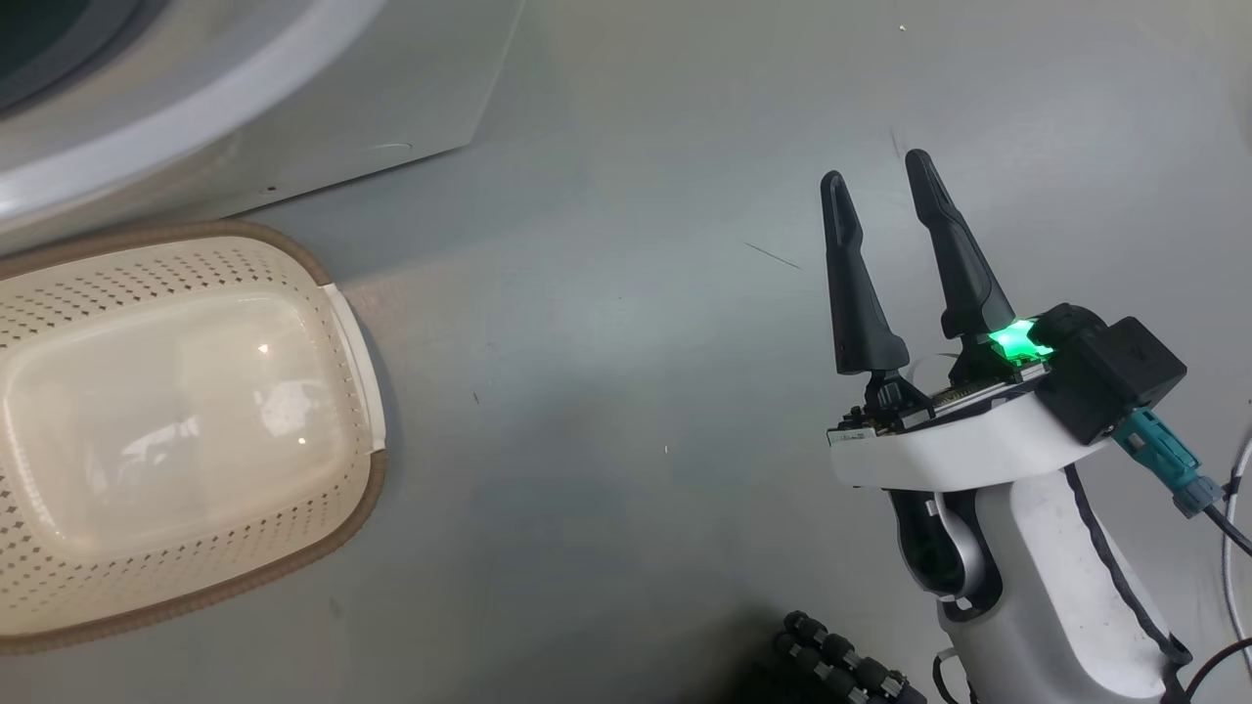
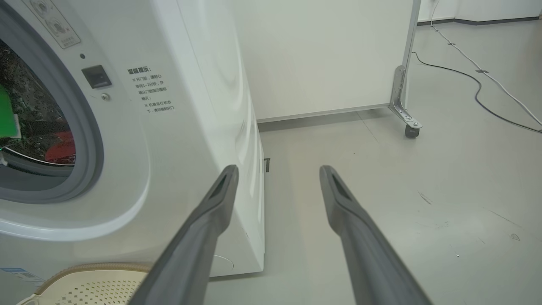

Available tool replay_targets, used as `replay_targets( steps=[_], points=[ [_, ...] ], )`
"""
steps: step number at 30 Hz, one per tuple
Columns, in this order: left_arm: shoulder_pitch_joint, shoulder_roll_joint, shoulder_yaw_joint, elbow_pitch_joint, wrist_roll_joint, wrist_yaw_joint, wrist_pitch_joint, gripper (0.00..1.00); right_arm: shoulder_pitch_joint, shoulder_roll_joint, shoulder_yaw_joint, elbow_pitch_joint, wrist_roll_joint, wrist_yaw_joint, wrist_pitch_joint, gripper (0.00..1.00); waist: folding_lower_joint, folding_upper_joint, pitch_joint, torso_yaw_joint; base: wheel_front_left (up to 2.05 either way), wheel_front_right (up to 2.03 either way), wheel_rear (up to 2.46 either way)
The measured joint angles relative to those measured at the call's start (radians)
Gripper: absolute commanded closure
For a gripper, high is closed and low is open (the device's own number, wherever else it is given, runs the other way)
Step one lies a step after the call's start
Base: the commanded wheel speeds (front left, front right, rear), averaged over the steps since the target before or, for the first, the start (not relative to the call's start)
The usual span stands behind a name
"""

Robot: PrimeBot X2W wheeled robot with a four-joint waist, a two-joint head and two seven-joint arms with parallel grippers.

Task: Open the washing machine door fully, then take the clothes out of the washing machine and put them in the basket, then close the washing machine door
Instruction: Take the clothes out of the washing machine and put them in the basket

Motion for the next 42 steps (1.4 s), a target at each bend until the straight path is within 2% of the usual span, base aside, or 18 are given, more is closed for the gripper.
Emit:
replay_targets(
  steps=[9, 21, 31, 42],
  points=[
    [0.079, -0.076, -0.004, -0.09, 0.004, -0.011, -0.176, 1.0, 0.0, -0.001, -0.024, 0.014, -0.035, 0.0, 0.0, 0.0, 0.0, 0.0, -0.034, 0.043, 0.0, 0.0, 0.0],
    [0.208, -0.134, -0.014, -0.166, 0.027, -0.017, -0.365, 1.0, 0.004, -0.002, -0.064, 0.033, -0.094, 0.01, 0.0, 0.0, 0.0, 0.0, -0.094, 0.105, 0.0, 0.0, 0.0],
    [0.339, -0.184, -0.012, -0.207, 0.082, 0.027, -0.54, 1.0, 0.045, -0.003, -0.07, 0.065, -0.119, 0.021, 0.0, 0.0, -0.0001, 0.0, -0.16, 0.155, 0.0, 0.0, 0.0],
    [0.511, -0.215, -0.023, -0.246, 0.141, 0.065, -0.67, 1.0, 0.097, -0.003, -0.098, 0.093, -0.139, 0.028, 0.0, 0.0, 0.0, 0.0, -0.258, 0.187, 0.0, 0.0, 0.0]
  ],
)
